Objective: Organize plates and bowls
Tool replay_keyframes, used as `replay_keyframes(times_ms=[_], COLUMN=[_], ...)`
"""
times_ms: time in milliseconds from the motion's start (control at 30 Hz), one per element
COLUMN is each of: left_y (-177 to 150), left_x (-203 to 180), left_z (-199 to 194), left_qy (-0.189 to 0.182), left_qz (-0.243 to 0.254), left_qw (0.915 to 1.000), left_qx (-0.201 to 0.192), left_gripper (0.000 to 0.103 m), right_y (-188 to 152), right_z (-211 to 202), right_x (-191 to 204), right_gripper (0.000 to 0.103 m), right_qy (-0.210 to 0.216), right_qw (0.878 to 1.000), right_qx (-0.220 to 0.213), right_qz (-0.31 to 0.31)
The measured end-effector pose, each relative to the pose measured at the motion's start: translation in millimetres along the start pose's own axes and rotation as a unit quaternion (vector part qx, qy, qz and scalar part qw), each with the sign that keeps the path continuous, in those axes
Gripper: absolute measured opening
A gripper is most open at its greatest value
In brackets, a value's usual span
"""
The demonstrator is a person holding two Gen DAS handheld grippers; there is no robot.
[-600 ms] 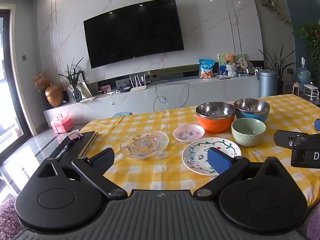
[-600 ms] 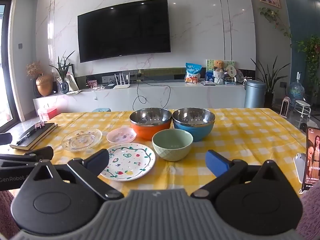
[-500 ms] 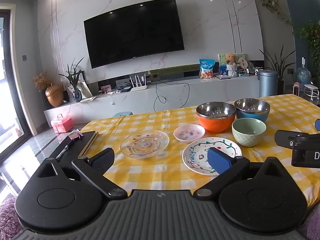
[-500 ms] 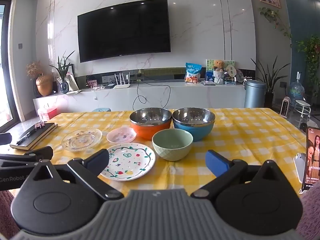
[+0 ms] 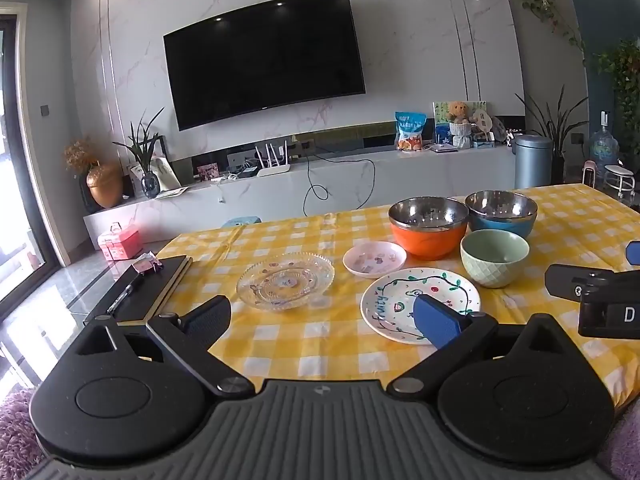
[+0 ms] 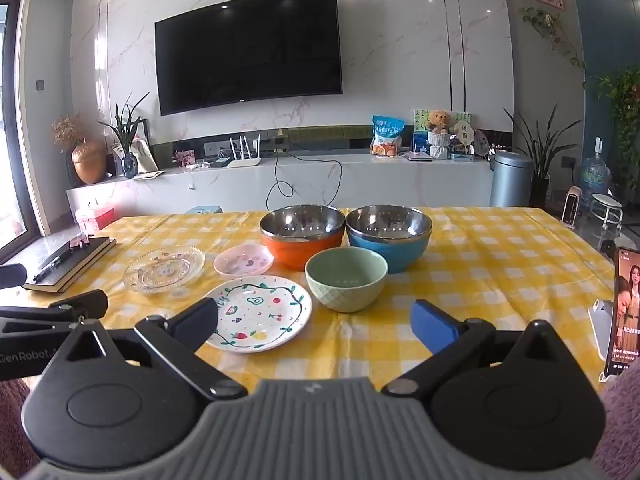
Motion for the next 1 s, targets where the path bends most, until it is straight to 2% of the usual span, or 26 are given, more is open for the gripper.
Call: replay_keyframes(times_ms=[467, 1000], left_y=[-5, -8], left_x=[-8, -12], left_z=[9, 10], left_qy=[-0.012, -0.017], left_qz=[0.000, 0.005], left_qw=[0.9995, 0.9993], left_qx=[0.029, 0.034], left_gripper=[0.103, 0.103], right_y=[-3, -3], right_z=[0, 0], right_x=[-1, 0], right_gripper=[0.101, 0.101], right_qy=[-0.004, -0.005], right_qw=[1.000, 1.000], right_qx=[0.010, 0.011], right_qz=[0.002, 0.001])
Point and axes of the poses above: each gripper's, at about its wrist camera, not at the fingertips, and z roughly the way its jaws point, x to its left, y to its top, the point moved 10 cm from there along z, roughly the way its jaws point, and after that the axes turned 11 degrees about z, right-handed, at the moved point
